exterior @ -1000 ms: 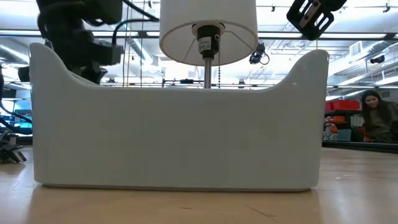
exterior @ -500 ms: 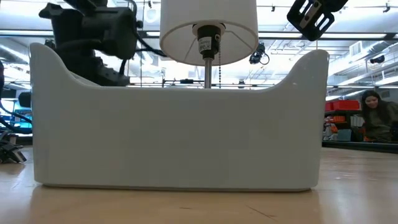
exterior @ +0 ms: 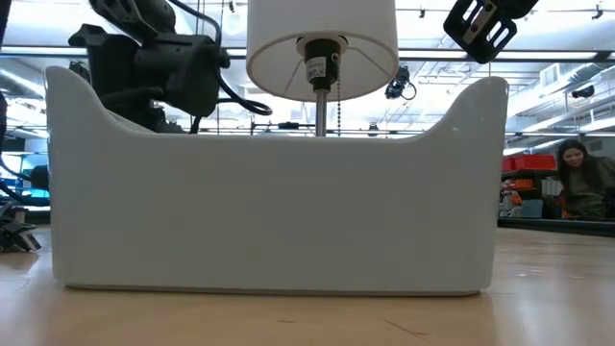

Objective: Pick & Place USB Port
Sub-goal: Put the green charger cable into the yellow bin, then put the black charger cable into the white bin

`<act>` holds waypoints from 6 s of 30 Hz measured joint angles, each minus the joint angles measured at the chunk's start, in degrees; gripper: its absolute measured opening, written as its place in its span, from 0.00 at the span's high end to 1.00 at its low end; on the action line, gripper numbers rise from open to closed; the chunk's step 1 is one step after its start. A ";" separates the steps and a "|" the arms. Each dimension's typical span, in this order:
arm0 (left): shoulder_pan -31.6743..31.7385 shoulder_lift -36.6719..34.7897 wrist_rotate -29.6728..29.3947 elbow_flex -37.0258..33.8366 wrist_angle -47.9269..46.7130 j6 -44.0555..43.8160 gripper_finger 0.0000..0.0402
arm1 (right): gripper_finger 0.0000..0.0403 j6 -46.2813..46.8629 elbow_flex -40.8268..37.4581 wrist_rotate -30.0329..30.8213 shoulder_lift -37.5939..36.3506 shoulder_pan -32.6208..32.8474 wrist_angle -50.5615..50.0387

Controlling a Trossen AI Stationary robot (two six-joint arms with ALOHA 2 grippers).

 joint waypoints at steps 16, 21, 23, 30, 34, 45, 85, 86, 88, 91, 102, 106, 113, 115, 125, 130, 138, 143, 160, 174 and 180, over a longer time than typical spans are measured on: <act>1.88 -0.30 4.77 -0.30 -6.37 -2.65 0.97 | 0.91 -0.02 0.00 0.02 0.00 0.02 -0.02; 2.73 -3.98 3.85 -0.28 -6.64 -3.64 0.97 | 0.91 -0.02 0.00 0.02 0.00 0.01 -0.02; 3.56 -6.23 3.38 -0.28 -6.54 -3.75 0.97 | 0.91 0.00 0.00 0.02 0.00 0.00 -0.02; 7.48 -16.60 -0.47 -0.23 -8.05 -4.46 0.97 | 0.91 -0.02 0.00 0.02 0.00 0.00 0.00; 10.31 -23.07 -1.28 -0.21 -5.30 -4.42 0.97 | 0.91 -0.02 0.00 0.02 0.00 0.01 0.00; 16.21 -29.85 1.56 -0.21 26.09 6.20 0.97 | 0.91 -0.02 0.00 0.02 0.00 0.02 0.07; 27.96 -4.89 12.04 -0.15 56.81 8.85 0.96 | 0.91 -1.51 0.00 0.02 0.00 0.01 0.04; 27.96 -4.89 12.08 -0.15 56.22 8.61 0.96 | 0.91 -1.51 0.00 0.02 0.00 0.02 0.04; 27.93 -4.89 12.08 -0.12 55.05 8.53 0.96 | 0.91 -1.51 0.00 0.02 0.00 0.02 0.04; 27.91 -4.89 12.09 -0.12 53.40 8.09 0.97 | 0.91 -1.53 0.00 0.02 0.00 0.02 0.04; 28.09 -4.89 12.26 -0.12 53.72 6.68 0.86 | 0.91 -1.53 0.00 0.02 0.00 0.02 0.04; 28.11 -4.89 12.27 -0.12 53.79 6.13 0.84 | 0.91 -1.53 0.00 0.02 0.00 0.02 0.02; 28.11 -4.89 12.14 -0.12 54.14 5.19 0.82 | 0.91 -1.55 0.00 0.02 0.00 0.00 0.04; 28.11 -4.90 11.94 -0.12 54.44 5.20 0.82 | 0.91 -1.55 0.00 0.02 0.00 0.00 0.02; 28.09 -11.18 11.60 2.13 40.77 7.11 0.82 | 0.91 -1.55 0.00 0.02 0.00 0.00 -0.08; 27.08 -17.06 16.67 9.47 13.25 1.07 0.82 | 0.91 -1.55 0.00 0.02 0.00 0.02 -0.11; 18.27 -24.26 32.36 13.87 -14.99 -15.87 0.82 | 0.91 -0.52 0.00 0.00 0.00 0.02 -0.05; 5.76 -27.93 31.47 10.43 -15.38 -25.21 0.82 | 0.91 -0.02 0.00 -0.02 0.00 0.00 -0.05; -25.83 -27.51 20.68 -3.63 10.46 -30.30 0.71 | 0.91 -0.02 0.00 0.02 0.00 0.02 0.10; -26.29 -22.23 18.45 -12.57 23.12 -24.70 0.55 | 0.91 -0.04 0.00 0.02 0.00 0.02 0.13; -26.10 -16.72 16.48 -12.56 24.10 -21.18 0.55 | 0.91 -0.04 0.00 0.03 0.00 0.02 0.12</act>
